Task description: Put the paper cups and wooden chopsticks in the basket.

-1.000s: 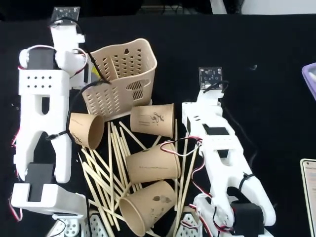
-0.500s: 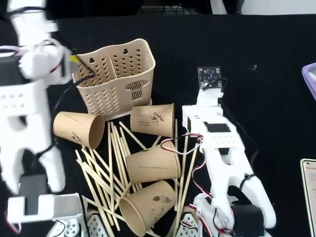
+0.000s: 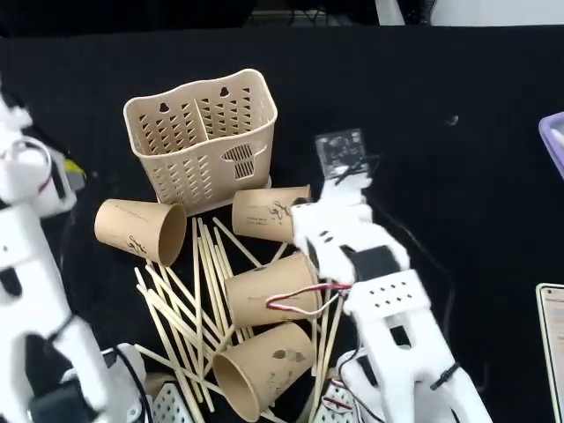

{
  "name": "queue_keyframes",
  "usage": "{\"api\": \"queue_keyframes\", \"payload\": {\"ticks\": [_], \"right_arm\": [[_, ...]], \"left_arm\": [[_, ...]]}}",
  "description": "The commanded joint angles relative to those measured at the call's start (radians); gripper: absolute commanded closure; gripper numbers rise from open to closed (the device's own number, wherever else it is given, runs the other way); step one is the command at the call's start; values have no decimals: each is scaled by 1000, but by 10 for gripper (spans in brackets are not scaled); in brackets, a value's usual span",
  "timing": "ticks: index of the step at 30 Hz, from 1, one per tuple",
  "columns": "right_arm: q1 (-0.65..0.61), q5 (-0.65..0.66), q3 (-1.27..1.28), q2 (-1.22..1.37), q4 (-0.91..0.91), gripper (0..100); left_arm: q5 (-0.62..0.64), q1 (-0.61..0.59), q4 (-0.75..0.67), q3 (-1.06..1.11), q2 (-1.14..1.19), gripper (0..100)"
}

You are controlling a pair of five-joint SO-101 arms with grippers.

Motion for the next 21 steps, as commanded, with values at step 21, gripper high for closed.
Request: {"api": "queue_keyframes", "payload": {"ticks": [21], "right_arm": [[-52,-61,-2,-38,34,838]], "left_arm": [[232,-39,-776,1153,-577,777]]}}
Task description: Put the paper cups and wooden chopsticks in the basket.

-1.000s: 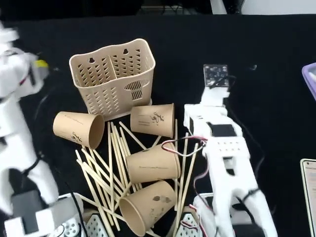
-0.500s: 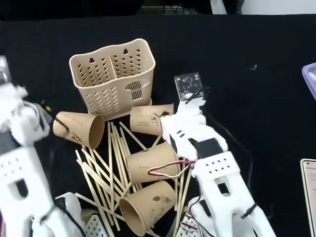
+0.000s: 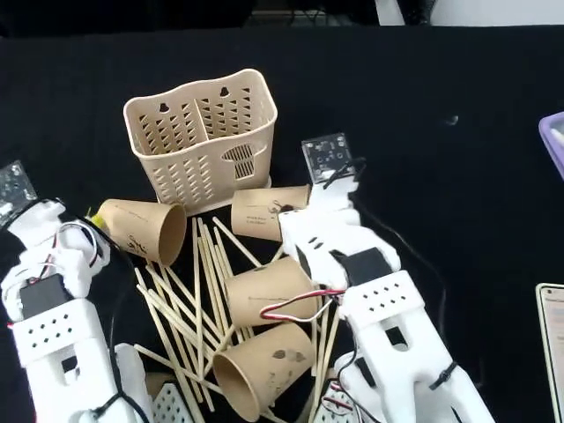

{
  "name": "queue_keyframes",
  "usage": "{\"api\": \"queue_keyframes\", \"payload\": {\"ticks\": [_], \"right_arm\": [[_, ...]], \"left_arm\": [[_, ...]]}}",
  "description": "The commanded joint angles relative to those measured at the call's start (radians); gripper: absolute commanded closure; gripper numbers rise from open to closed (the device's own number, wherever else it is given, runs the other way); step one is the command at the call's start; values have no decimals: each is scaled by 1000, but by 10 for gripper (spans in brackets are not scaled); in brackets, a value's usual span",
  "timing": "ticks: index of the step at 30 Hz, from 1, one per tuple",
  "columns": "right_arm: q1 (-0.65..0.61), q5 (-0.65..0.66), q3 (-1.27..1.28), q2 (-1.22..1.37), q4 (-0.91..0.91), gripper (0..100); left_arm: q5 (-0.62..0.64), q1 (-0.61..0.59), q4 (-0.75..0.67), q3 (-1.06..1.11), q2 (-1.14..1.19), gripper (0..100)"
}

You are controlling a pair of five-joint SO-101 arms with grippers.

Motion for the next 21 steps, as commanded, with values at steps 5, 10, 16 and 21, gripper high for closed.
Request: {"api": "queue_keyframes", "payload": {"ticks": [5,10,16,21], "right_arm": [[26,-17,-8,4,-2,838],[23,-21,-73,157,-18,838],[26,-14,-114,206,-18,877],[29,-5,-114,111,54,988]], "left_arm": [[29,-4,-106,84,0,778],[31,-2,-189,150,0,779],[35,-1,-259,216,0,780],[95,-1,-305,243,-2,780]]}}
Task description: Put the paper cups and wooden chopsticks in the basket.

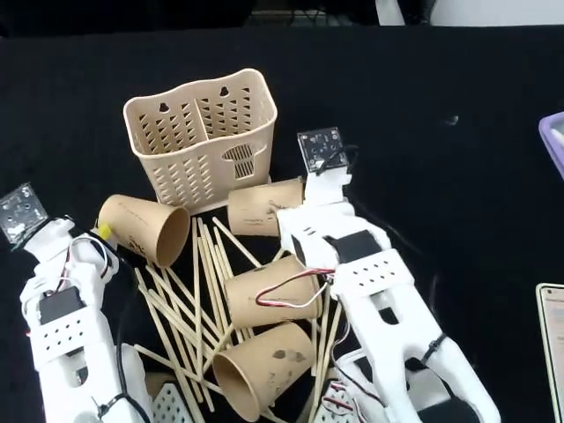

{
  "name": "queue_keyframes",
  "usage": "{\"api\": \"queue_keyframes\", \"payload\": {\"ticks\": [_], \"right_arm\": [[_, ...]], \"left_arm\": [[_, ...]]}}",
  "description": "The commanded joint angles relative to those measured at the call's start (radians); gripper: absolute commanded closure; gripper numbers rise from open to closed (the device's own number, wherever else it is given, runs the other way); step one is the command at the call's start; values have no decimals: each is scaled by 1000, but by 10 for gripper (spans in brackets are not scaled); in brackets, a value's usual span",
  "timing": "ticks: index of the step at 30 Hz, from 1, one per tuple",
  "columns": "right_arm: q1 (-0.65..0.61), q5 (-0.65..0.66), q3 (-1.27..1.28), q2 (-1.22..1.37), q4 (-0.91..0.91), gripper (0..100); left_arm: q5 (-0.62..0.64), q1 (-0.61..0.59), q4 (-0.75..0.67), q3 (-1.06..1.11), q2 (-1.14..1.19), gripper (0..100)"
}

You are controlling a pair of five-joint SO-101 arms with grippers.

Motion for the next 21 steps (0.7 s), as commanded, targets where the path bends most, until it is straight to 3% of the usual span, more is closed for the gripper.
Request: {"api": "queue_keyframes", "payload": {"ticks": [1,12,21], "right_arm": [[20,26,-39,-111,74,989],[153,273,-286,-538,511,988],[149,345,-696,-400,611,988]], "left_arm": [[34,1,-43,2,-3,780],[35,-1,-44,4,-3,780],[32,-7,-40,5,-3,780]]}}
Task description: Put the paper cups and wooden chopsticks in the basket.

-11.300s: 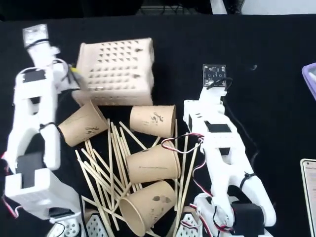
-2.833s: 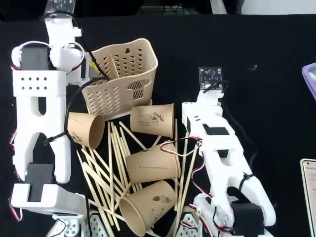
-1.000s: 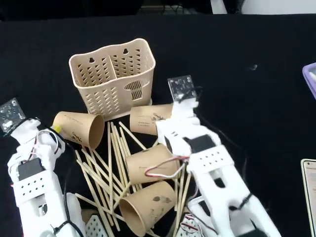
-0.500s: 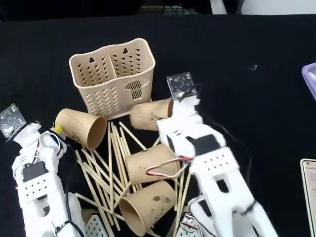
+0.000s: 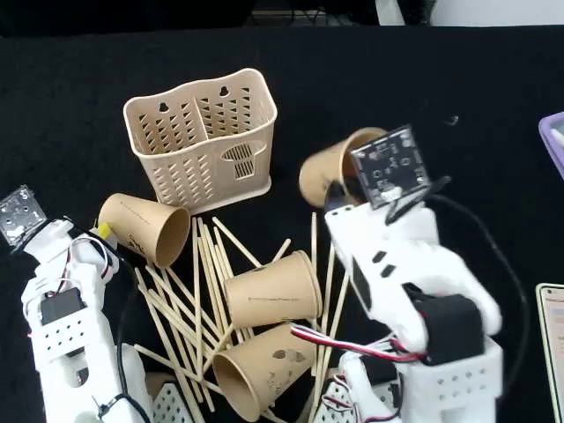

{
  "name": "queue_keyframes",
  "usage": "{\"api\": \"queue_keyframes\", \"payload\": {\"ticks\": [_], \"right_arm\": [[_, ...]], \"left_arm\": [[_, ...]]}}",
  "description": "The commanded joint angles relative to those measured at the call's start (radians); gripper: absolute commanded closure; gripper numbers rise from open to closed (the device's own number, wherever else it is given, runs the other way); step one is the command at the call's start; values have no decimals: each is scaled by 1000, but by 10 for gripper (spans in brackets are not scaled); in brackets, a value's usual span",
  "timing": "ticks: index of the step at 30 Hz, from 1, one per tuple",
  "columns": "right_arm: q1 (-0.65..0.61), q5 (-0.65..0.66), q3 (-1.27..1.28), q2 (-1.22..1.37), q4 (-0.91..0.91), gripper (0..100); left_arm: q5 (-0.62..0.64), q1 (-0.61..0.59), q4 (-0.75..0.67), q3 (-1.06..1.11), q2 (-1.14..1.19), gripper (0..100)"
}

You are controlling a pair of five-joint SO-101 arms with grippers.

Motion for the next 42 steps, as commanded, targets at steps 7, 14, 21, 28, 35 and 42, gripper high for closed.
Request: {"api": "queue_keyframes", "payload": {"ticks": [7,14,21,28,35,42], "right_arm": [[-87,201,-625,401,5,988],[-247,331,-932,746,5,988],[-265,336,-1095,1004,5,988],[-292,333,-1112,1119,6,988],[-376,334,-1135,1127,9,988],[-381,336,-1096,1133,11,988]], "left_arm": [[6,-4,-12,-10,-3,780],[5,-5,-17,1,-3,780],[5,-7,-17,2,-3,780],[5,-7,-17,2,-3,780],[5,-7,-17,2,-3,780],[5,-8,-15,2,-3,780]]}}
